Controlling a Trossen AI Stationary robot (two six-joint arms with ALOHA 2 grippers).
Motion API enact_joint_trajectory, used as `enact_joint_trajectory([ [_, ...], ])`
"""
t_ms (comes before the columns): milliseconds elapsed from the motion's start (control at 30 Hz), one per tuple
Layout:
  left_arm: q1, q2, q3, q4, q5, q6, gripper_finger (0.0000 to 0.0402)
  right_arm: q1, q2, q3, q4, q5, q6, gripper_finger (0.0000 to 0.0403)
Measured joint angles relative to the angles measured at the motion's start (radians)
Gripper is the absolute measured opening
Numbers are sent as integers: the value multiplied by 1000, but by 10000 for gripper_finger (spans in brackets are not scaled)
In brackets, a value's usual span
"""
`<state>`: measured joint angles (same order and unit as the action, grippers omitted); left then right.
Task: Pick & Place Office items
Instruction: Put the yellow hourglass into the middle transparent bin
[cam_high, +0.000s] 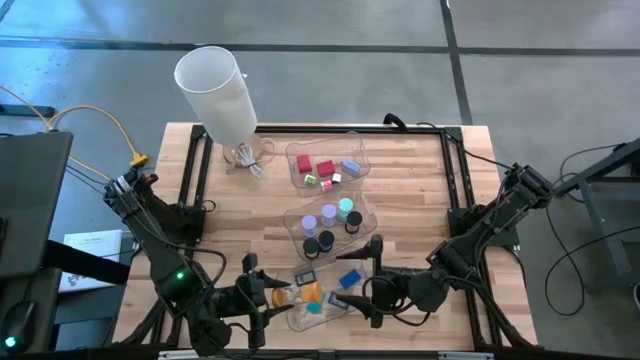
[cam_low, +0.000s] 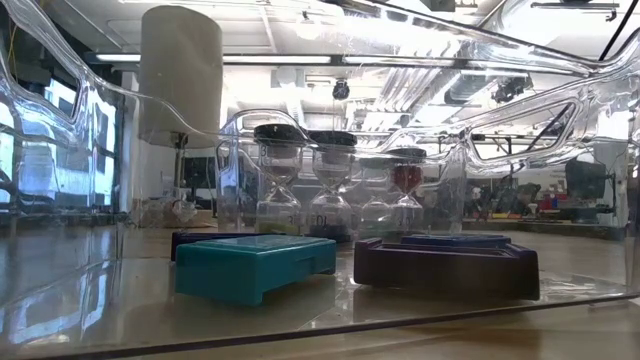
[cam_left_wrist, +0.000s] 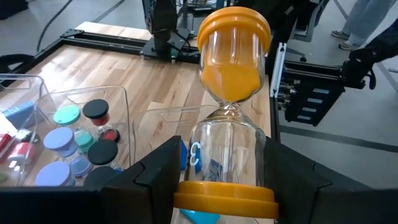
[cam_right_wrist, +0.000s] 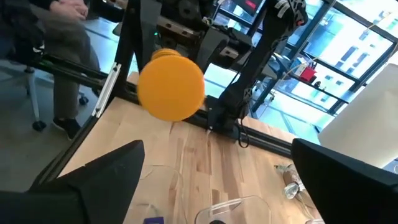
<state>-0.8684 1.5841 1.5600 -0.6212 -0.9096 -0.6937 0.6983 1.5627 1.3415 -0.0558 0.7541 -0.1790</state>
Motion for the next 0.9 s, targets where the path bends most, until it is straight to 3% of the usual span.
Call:
enact_joint_trajectory([
  [167, 3, 14, 0, 0, 18, 14, 191, 0, 0, 0, 27, 80, 83, 395],
  [367, 18, 34, -1, 0, 23, 28, 187, 0, 1, 0, -15, 118, 40, 395],
  [633, 31, 33, -1, 39, 33, 77, 188, -28, 1, 0, -7, -122, 78, 395],
  [900, 68, 32, -1, 46, 68, 99, 188, -64, 47, -1, 73, -170, -36, 395],
])
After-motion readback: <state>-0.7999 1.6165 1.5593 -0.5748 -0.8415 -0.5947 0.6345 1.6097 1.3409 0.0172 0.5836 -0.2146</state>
